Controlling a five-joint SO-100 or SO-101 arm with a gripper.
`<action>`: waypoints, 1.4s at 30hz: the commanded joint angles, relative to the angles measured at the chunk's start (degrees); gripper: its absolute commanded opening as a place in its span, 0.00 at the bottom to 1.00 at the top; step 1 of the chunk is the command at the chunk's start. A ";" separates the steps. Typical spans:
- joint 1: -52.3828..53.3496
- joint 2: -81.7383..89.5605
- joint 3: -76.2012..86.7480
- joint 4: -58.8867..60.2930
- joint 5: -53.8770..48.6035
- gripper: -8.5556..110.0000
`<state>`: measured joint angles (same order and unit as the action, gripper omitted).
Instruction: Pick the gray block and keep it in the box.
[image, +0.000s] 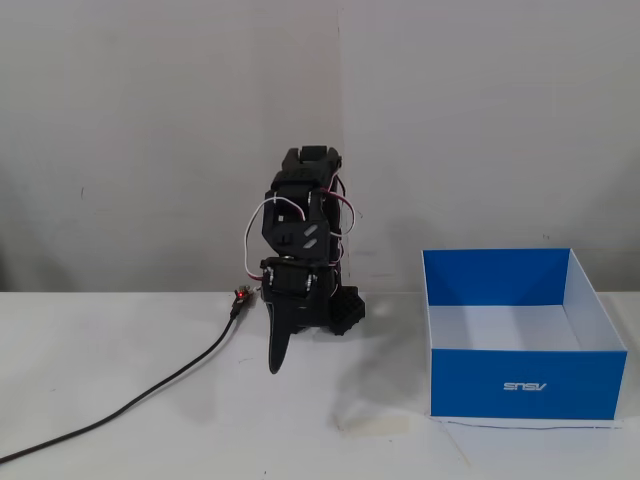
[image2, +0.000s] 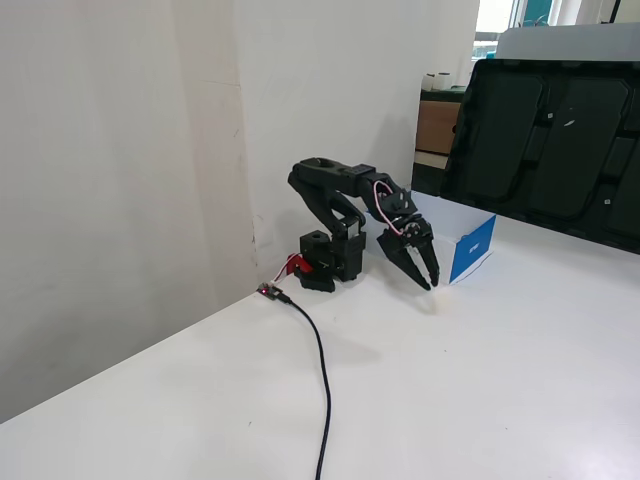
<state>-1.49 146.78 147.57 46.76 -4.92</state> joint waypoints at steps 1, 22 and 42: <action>2.20 11.16 4.92 -3.34 4.48 0.07; 1.05 49.22 26.63 8.53 10.81 0.07; 1.67 49.66 26.37 18.37 10.90 0.09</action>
<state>1.05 189.67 174.55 64.69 5.27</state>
